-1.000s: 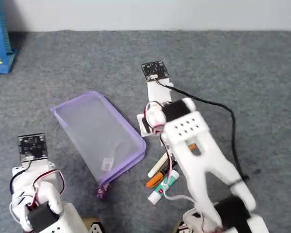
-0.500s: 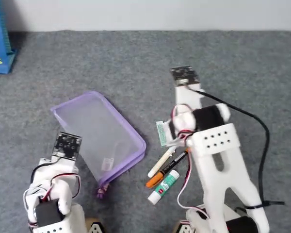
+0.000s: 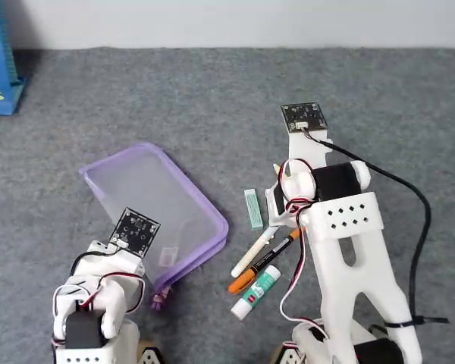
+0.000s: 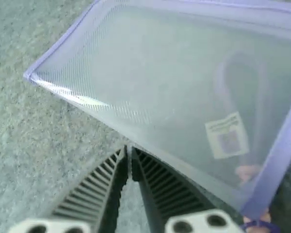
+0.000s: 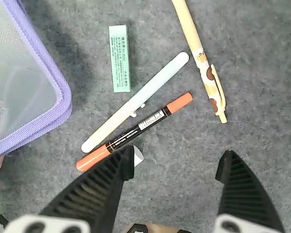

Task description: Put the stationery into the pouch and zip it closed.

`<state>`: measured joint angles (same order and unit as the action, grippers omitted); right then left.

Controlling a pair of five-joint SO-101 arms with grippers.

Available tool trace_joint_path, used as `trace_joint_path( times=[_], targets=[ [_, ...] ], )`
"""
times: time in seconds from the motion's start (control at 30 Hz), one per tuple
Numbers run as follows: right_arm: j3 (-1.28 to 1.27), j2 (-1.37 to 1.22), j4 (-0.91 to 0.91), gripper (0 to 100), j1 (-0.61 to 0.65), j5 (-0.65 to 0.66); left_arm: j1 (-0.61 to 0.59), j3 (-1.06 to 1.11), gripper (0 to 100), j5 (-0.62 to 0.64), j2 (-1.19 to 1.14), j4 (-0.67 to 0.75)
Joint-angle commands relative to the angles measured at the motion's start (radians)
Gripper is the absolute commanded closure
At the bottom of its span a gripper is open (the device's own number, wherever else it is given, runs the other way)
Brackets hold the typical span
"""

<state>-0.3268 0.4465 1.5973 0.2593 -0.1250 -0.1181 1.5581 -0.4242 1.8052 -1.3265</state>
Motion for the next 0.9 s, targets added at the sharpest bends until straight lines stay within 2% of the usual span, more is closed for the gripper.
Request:
trace_joint_path(
  times=[0.0, 0.17, 0.33, 0.57, 0.87],
  targets=[
    [0.057, 0.038, 0.008, 70.8, -0.005, 0.006, 0.002, -0.010, 99, 0.025, 0.005, 0.008],
    [0.057, 0.036, 0.008, 70.8, -0.005, 0.003, 0.003, -0.085, 99, 0.064, -0.103, -0.005],
    [0.057, 0.036, 0.008, 70.8, -0.010, 0.006, -0.002, -0.191, 99, 0.064, -0.410, 0.075],
    [0.057, 0.036, 0.008, 70.8, -0.007, 0.003, -0.002, -0.449, 99, 0.064, -0.882, 0.049],
    [0.057, 0.036, 0.008, 70.8, -0.007, 0.003, 0.006, -0.615, 99, 0.020, -1.297, 0.051]
  ],
)
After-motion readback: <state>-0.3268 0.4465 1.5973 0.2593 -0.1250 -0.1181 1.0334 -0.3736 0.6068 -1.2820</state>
